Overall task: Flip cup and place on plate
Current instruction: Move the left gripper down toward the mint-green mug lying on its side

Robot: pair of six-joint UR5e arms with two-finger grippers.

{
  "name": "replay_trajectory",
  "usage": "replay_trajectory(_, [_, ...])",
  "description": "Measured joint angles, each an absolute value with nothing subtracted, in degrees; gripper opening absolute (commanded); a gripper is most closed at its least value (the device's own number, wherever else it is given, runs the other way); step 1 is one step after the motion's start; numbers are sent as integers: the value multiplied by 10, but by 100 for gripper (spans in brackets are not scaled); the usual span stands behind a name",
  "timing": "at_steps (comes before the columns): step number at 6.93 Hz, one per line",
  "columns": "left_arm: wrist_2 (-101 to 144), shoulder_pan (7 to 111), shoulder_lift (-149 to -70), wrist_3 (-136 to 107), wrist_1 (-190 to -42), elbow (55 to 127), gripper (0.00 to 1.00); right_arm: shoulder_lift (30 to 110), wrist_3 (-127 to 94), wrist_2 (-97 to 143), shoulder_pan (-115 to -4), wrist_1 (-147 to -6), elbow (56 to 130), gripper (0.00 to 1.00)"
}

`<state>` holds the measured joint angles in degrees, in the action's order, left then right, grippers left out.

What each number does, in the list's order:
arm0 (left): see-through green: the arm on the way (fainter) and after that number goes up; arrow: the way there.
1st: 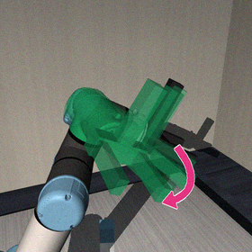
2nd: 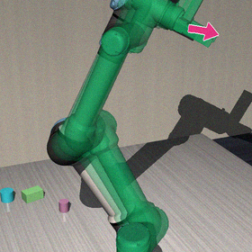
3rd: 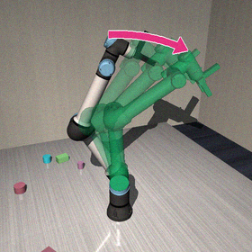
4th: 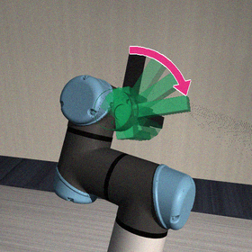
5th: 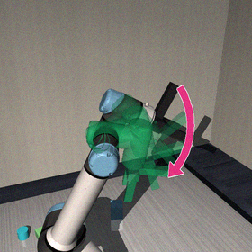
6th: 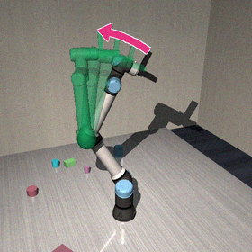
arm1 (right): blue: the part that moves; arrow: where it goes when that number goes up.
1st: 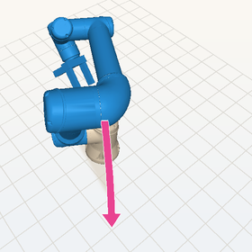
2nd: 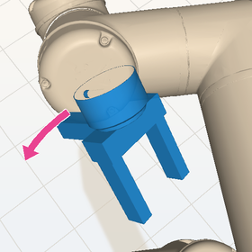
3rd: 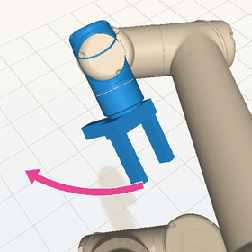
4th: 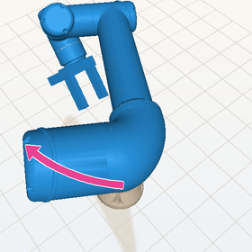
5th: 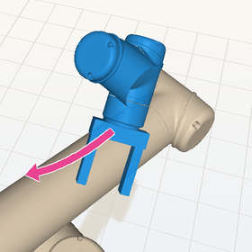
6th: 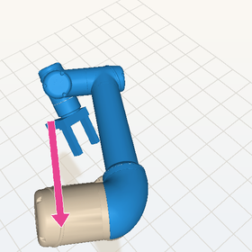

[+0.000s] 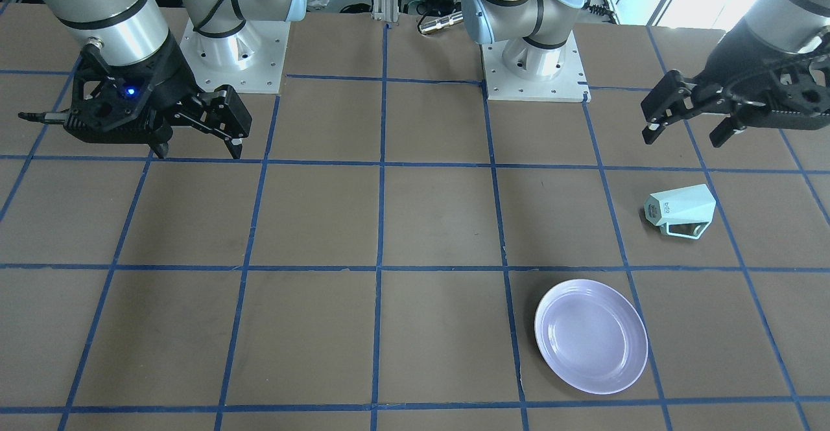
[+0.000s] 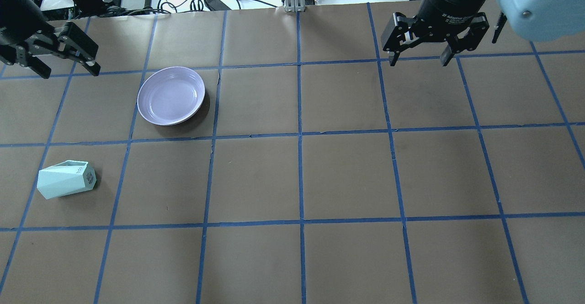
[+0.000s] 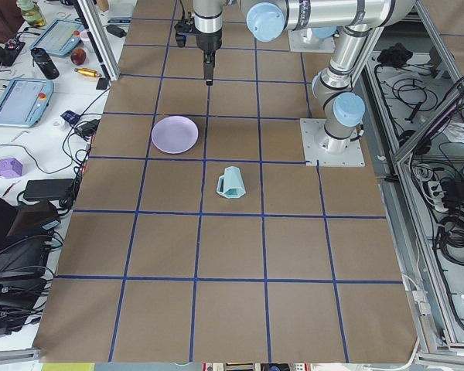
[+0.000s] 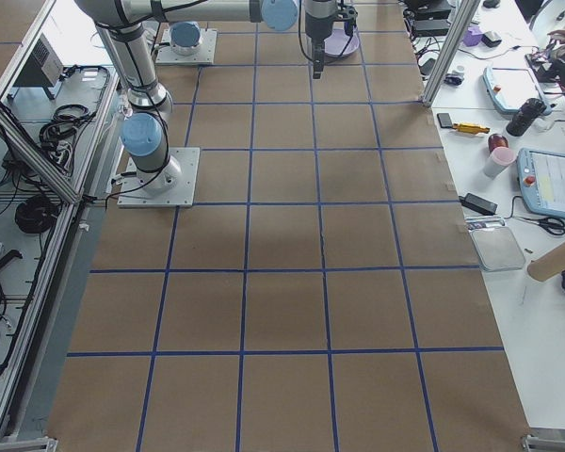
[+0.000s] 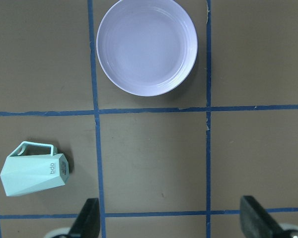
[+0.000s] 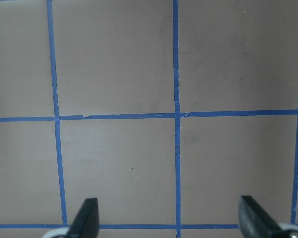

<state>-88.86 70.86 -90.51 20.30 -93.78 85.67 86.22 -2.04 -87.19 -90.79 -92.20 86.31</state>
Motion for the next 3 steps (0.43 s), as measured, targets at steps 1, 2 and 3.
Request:
replay_trajectory(1, [-888,674,-908,236,-950,857,100,862,-21,-872,-908,-922,863,100])
replay_trajectory(2, [-886,636,-914,269,-966,858,100,863,-21,-872,-908,-922,863,100])
replay_trajectory(3, [-881,595,-923,319,-974,860,100,862,-21,-872,-908,-922,863,100])
